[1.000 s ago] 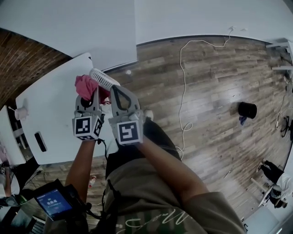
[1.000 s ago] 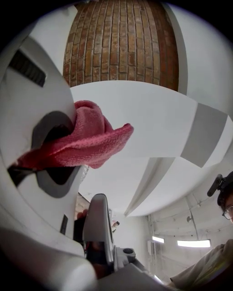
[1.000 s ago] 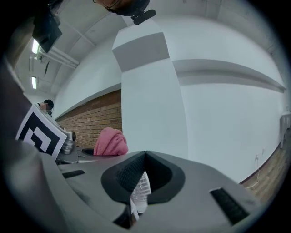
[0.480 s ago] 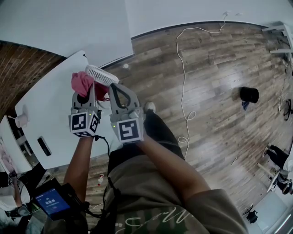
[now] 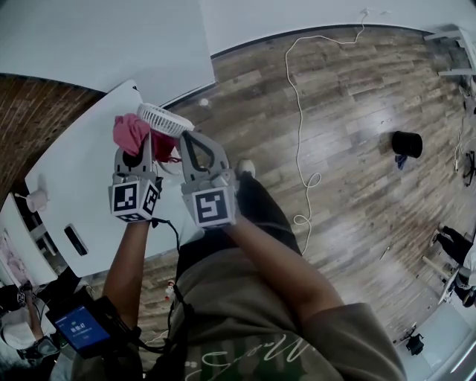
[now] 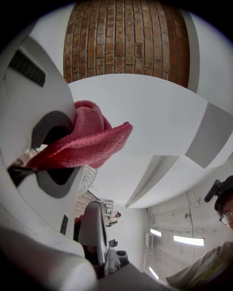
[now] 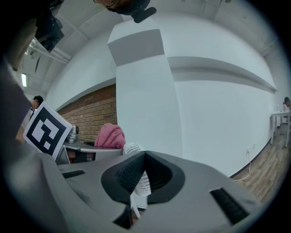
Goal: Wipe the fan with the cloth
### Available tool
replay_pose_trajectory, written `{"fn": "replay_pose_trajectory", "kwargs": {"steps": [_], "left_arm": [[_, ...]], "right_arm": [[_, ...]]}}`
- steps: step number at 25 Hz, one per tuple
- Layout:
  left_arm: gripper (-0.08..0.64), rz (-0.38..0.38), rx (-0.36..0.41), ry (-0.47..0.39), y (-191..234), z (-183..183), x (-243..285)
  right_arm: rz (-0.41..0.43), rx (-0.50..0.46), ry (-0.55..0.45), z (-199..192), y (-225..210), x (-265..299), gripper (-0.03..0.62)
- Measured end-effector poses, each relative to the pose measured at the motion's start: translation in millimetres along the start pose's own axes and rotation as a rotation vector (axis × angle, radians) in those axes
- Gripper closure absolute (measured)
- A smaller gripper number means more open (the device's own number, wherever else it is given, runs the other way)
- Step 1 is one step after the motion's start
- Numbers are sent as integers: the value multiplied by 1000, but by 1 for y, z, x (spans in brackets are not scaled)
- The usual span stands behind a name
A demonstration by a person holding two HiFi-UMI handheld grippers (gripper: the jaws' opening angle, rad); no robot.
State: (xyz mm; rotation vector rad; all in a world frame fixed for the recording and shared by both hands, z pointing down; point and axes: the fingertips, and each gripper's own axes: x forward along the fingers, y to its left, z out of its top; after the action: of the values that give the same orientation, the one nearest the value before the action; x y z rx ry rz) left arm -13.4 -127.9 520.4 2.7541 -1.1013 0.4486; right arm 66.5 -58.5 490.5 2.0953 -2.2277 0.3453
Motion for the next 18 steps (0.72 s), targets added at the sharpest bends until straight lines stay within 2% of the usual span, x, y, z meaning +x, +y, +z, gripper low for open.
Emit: {"fn": "replay_pose_trajectory", "kwargs": {"steps": [3, 13, 15, 18], "left_arm": [[509, 12, -21, 5, 8, -1, 0], [510, -1, 21, 10, 9, -2, 3], [509, -20, 11, -12, 0, 7, -6], [511, -92, -18, -48, -26, 13, -22]], "right_arm": [[7, -3, 1, 0, 2, -3, 592], [19, -21, 16, -5, 5, -7, 592], [12, -23, 10, -5, 2, -10, 592], [-14, -17, -3, -5, -6, -9, 592]]}}
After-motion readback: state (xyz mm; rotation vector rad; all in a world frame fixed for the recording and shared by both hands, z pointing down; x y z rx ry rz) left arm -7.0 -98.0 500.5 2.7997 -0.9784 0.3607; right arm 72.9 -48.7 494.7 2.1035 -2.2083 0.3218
